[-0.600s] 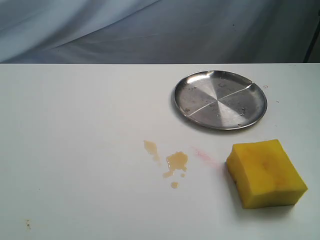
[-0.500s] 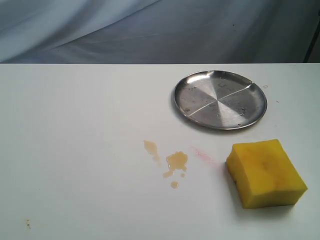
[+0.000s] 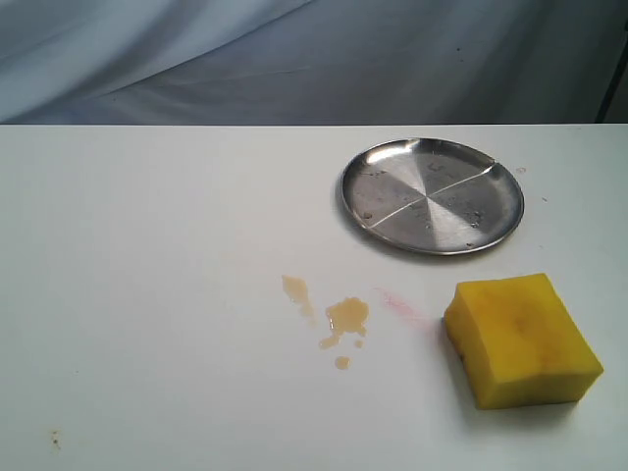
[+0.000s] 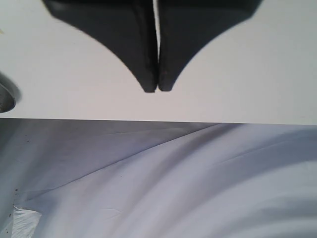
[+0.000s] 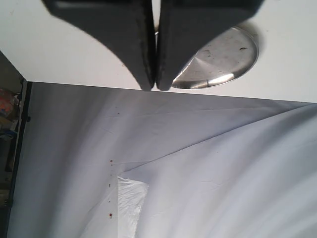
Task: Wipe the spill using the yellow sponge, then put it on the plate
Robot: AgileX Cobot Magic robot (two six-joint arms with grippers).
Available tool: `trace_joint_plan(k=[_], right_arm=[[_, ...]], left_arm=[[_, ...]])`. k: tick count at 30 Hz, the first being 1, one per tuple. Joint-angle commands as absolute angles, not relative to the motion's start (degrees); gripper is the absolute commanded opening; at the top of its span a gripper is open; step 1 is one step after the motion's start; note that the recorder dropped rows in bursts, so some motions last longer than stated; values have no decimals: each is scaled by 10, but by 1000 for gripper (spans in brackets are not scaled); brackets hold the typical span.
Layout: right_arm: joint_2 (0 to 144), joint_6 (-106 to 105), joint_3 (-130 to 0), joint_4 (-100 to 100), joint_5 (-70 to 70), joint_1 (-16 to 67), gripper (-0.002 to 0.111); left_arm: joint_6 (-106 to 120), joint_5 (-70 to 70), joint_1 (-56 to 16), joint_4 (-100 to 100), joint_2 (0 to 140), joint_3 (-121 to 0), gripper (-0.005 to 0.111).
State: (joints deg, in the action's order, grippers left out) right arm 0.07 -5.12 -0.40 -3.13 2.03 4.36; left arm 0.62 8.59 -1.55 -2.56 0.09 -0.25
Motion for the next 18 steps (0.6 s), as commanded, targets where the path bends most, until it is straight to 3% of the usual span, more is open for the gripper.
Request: trace_joint_plan(k=[1, 18], right_arm=[[0, -55, -5, -25, 22, 41, 0], [0, -55, -5, -48, 22, 41, 0]], left_arm=[[5, 84, -16, -25, 0, 0, 1], [5, 84, -16, -25, 0, 0, 1]])
